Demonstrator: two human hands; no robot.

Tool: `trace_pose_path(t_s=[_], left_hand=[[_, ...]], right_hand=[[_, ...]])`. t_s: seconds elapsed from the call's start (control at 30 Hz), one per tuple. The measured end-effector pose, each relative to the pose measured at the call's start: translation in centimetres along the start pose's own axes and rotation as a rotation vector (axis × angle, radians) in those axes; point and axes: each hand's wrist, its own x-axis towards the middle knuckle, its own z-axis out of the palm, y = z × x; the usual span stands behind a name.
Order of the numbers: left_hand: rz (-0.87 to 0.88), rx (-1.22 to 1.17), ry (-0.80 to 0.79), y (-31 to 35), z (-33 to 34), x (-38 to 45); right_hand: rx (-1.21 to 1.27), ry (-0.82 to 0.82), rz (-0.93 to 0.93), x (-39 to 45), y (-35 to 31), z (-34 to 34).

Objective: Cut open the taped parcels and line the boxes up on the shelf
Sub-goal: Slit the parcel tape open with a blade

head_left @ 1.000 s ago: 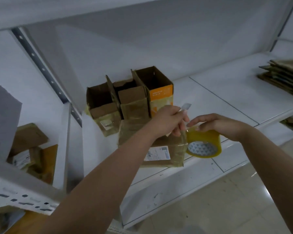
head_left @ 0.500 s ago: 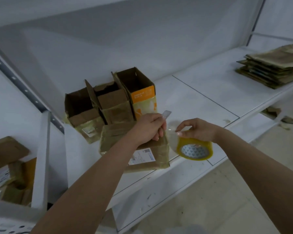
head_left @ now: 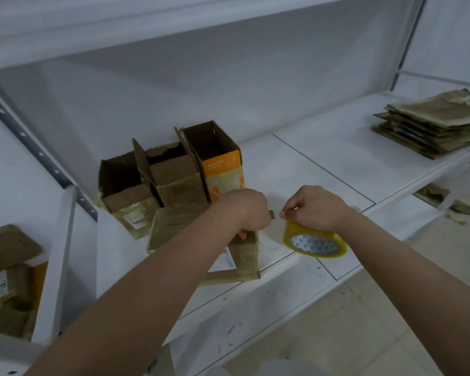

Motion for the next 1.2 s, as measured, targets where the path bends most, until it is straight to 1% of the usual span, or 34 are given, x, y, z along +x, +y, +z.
trace_pose_path(t_s=[0.07,0.1,0.13,0.17,0.2,0.27,0.3,0.33,0.37,0.4,0.47,0.5,0.53,0.57,0.63,0.7,0.8,0.87,0.93,1.07,1.13,1.2], left_hand=[[0.001,0.175,0.032,0.9,0.1,-0.1],[0.001,0.234,0.051,1.0,0.3,0.0],[-0.001,0.243,0.051,0.8,0.3,0.1],[-0.002,0.185,0.034,0.4,0.3,0.2],[0.001,0.071,0.005,-0.3,0.1,0.1],[0.018,-0.287,-0.043,-1.9,-0.2,-0.4],[0.021,-0.462,-0.031,-2.6,-0.2,-0.7],[0.017,-0.570,0.009,-2.9,0.0,-0.8],[-0.001,-0.589,0.082,-2.8,0.4,-0.9],[-0.028,-0.502,0.180,-2.4,1.0,-0.7],[-0.108,-0.171,0.404,-1.4,2.9,0.3],[-0.161,-0.071,0.492,-0.9,3.7,0.5],[-0.203,-0.049,0.550,-0.6,4.3,0.6],[-0.230,-0.063,0.575,-0.5,4.6,0.7],[-0.257,-0.097,0.570,-0.8,4.9,0.9],[-0.278,-0.076,0.565,-0.6,4.8,1.1],[-0.340,-0.031,0.529,0.0,4.6,1.5],[-0.349,-0.043,0.501,0.0,4.5,1.4],[-0.302,-0.047,0.478,-0.3,4.3,1.1],[-0.161,-0.061,0.507,-1.0,4.5,-0.2],[-0.057,-0.040,0.496,-1.6,4.7,-1.2],[0.088,-0.015,0.441,-2.3,4.9,-2.2]], right_hand=[[0.011,0.016,0.007,0.1,0.0,0.3],[0.026,0.016,0.012,0.1,0.1,0.4],[0.049,0.011,0.014,0.1,0.3,0.5],[0.084,0.003,0.019,0.2,0.5,0.6],[0.130,-0.004,0.026,0.3,0.8,0.6],[0.211,-0.020,0.038,0.5,1.1,0.6],[0.234,-0.026,0.042,0.7,1.2,0.7],[0.250,-0.031,0.044,0.8,1.4,0.7],[0.265,-0.035,0.043,1.0,1.5,0.8],[0.285,-0.043,0.040,1.2,1.6,0.8],[0.332,-0.069,0.033,1.4,1.8,1.0],[0.347,-0.090,0.034,1.5,1.9,1.2],[0.344,-0.107,0.043,1.6,2.1,1.4],[0.319,-0.113,0.063,1.6,2.5,1.6],[0.208,-0.098,0.117,1.5,3.7,1.7],[0.123,-0.087,0.156,1.3,4.9,1.3],[0.239,-0.058,0.141,1.5,5.1,0.5],[0.294,-0.034,0.110,1.7,4.4,0.3],[0.308,-0.009,0.084,1.9,3.8,0.2],[0.321,0.040,0.057,2.3,3.2,0.1],[0.302,0.062,0.031,2.5,2.7,0.0],[0.300,0.072,0.014,2.7,2.1,-0.1]])
